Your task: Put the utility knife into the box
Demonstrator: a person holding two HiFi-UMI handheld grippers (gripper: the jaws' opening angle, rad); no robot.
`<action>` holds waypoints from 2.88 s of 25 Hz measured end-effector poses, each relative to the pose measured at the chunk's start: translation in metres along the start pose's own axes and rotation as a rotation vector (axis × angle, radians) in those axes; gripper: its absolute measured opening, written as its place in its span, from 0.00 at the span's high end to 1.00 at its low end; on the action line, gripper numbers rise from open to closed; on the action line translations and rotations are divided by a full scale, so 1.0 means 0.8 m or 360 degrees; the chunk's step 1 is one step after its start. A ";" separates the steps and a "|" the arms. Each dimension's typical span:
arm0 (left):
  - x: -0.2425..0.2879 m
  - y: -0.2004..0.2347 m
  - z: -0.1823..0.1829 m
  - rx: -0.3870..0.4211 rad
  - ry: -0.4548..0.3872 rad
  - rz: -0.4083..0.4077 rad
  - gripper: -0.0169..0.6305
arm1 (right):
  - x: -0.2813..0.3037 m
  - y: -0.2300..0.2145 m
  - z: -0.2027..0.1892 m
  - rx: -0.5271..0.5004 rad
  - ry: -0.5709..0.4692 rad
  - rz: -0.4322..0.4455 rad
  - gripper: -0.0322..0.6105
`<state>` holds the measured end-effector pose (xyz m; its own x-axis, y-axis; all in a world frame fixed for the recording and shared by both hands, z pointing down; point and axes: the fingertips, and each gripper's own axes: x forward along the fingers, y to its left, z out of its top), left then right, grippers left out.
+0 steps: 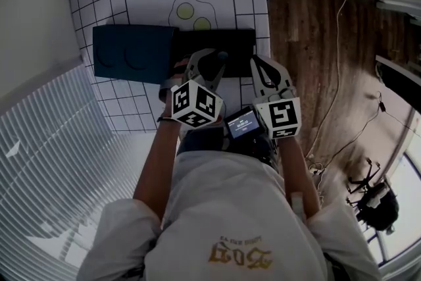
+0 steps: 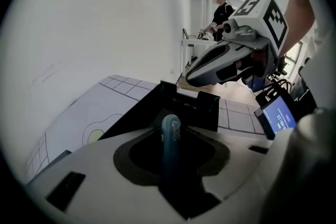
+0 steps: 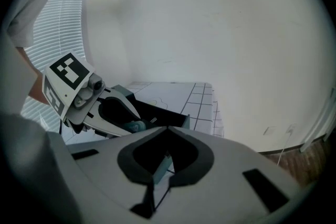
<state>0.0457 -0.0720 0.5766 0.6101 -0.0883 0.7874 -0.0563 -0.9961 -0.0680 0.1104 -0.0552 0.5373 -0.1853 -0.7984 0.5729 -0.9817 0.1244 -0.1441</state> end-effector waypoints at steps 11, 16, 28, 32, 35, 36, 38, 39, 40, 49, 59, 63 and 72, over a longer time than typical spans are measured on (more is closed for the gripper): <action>0.017 0.009 -0.010 -0.0057 0.0126 0.0062 0.76 | -0.009 -0.010 -0.007 0.0028 0.0004 -0.0003 0.94; 0.019 0.008 -0.008 -0.0125 0.0092 0.0052 0.75 | -0.013 -0.011 -0.001 0.0026 -0.0025 0.0000 0.94; 0.004 0.021 0.002 -0.0100 0.0004 0.0137 0.70 | -0.029 -0.012 0.002 0.0028 -0.0062 -0.0010 0.94; -0.012 0.030 0.015 -0.0126 -0.0088 0.0206 0.70 | -0.038 -0.010 0.006 0.0019 -0.0079 -0.0021 0.94; -0.026 0.033 0.024 -0.0210 -0.0189 0.0222 0.71 | -0.044 -0.007 0.009 0.0005 -0.0093 -0.0030 0.94; -0.031 0.035 0.027 -0.0245 -0.0227 0.0230 0.72 | -0.046 -0.006 0.010 0.0001 -0.0098 -0.0034 0.94; -0.041 0.039 0.029 -0.0299 -0.0279 0.0255 0.77 | -0.050 -0.004 0.013 -0.0007 -0.0111 -0.0041 0.94; -0.047 0.041 0.029 -0.0313 -0.0294 0.0274 0.80 | -0.052 -0.002 0.015 -0.0012 -0.0118 -0.0045 0.94; -0.052 0.043 0.029 -0.0319 -0.0304 0.0294 0.83 | -0.054 -0.001 0.017 -0.0016 -0.0124 -0.0048 0.94; -0.110 0.053 0.028 -0.0479 -0.0425 0.0350 0.96 | -0.071 0.016 0.033 -0.0065 -0.0156 -0.0081 0.94; -0.201 0.069 0.038 -0.0601 -0.0642 0.0546 0.96 | -0.093 0.037 0.097 -0.0171 -0.0290 -0.0098 0.94; -0.241 0.071 0.052 -0.0587 -0.0759 0.0654 0.96 | -0.106 0.043 0.132 -0.0208 -0.0393 -0.0107 0.94; -0.322 0.084 0.066 -0.0656 -0.0922 0.0918 0.96 | -0.138 0.060 0.202 -0.0260 -0.0624 -0.0124 0.94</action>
<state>-0.0733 -0.1164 0.3369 0.6945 -0.6705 0.2609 -0.6854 -0.7269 -0.0436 0.0911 -0.0565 0.3368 -0.1108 -0.9686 0.2227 -0.9920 0.1215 0.0348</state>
